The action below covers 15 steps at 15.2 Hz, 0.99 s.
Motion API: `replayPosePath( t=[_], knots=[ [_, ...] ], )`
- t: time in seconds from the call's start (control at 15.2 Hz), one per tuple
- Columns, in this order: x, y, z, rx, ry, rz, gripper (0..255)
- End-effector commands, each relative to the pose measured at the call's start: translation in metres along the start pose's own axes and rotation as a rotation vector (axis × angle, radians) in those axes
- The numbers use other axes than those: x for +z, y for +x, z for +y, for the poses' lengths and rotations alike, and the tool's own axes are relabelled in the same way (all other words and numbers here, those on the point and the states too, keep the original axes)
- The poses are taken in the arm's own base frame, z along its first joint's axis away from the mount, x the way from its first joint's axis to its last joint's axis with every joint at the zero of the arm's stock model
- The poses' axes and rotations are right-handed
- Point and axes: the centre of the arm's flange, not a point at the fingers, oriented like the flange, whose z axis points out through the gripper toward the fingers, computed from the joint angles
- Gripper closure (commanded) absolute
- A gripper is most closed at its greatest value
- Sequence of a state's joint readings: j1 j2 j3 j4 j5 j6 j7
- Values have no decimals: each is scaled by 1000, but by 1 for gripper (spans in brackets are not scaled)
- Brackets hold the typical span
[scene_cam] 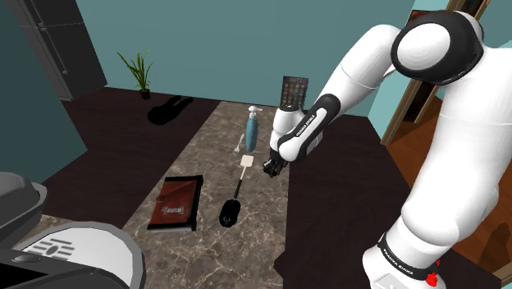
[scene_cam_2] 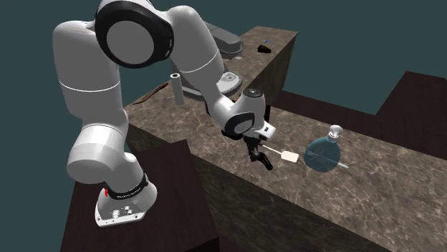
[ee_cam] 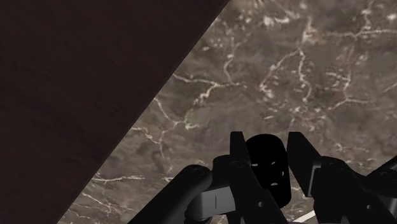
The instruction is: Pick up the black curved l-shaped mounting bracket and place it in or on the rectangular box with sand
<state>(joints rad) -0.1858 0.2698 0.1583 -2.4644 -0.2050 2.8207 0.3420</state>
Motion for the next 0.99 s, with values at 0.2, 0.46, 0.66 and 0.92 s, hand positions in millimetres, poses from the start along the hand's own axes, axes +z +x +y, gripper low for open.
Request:
replayPosePath(
  t=[0.2,0.46,0.66,0.92],
  knots=[
    [-28,2,0,0,0,0,255],
    [-29,8,-39,0,0,0,255],
    [-30,14,-79,0,0,0,255],
    [-30,23,-131,0,0,0,255]
  ],
)
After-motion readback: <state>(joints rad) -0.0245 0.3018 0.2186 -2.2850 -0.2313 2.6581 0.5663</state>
